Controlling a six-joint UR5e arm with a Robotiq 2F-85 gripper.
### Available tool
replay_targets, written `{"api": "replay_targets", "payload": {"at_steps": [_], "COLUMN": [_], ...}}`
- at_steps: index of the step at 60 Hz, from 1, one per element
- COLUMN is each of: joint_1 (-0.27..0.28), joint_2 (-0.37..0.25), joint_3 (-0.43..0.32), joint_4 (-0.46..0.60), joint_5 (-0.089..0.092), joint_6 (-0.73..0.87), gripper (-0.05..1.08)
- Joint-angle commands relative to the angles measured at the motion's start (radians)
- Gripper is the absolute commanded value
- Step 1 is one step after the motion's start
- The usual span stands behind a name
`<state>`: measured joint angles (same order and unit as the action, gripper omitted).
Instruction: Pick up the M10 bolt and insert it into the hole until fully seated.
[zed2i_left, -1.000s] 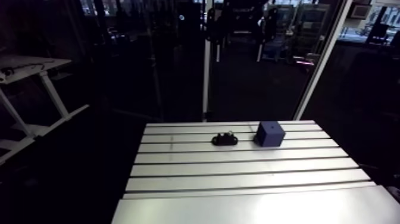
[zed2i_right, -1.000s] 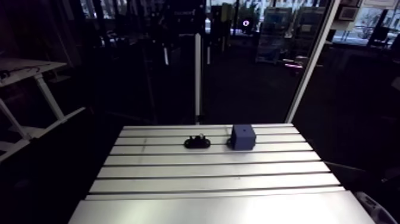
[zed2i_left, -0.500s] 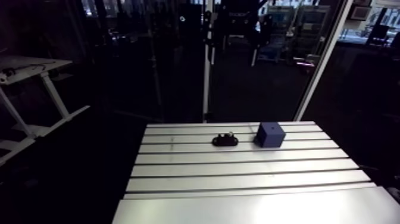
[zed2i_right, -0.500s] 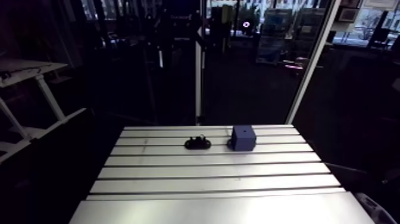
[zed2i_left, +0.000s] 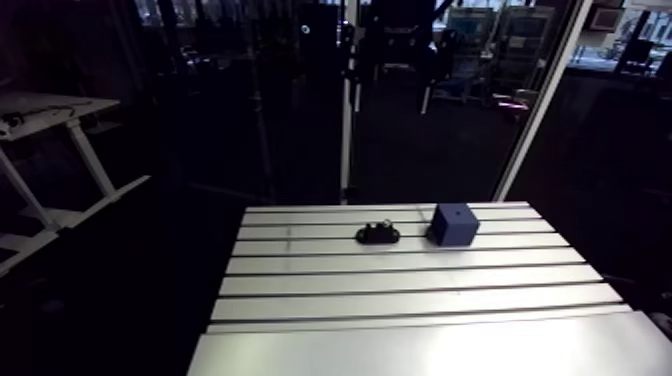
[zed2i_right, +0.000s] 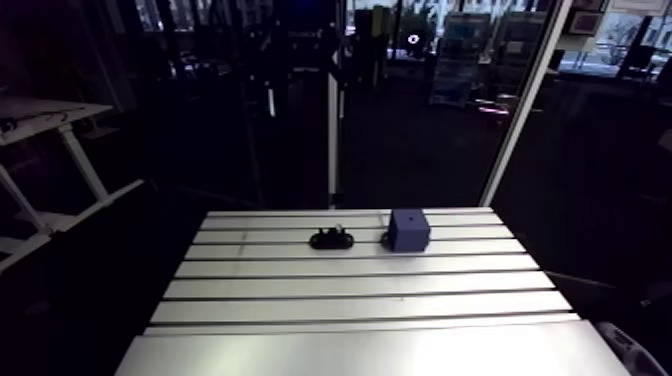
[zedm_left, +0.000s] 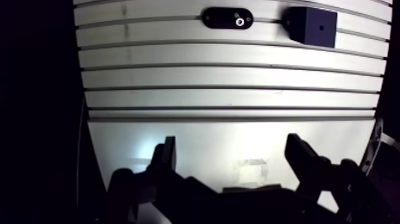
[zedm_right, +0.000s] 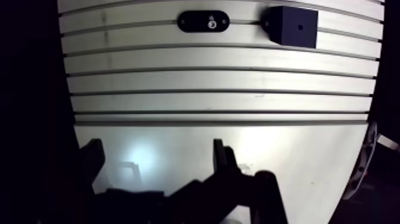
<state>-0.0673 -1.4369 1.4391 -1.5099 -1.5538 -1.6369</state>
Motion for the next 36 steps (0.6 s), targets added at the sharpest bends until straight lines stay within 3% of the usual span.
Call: {"api": "replay_targets", "payload": {"at_steps": [1, 36], "joint_1": [-0.003, -0.006], "joint_2": [0.023, 0.102], "joint_3": [0.038, 0.110], "joint_4": [-0.078, -0.296], "joint_5": [-0.004, -0.010], "joint_6": [0.003, -0.004], "gripper": [0.01, 0.01]}}
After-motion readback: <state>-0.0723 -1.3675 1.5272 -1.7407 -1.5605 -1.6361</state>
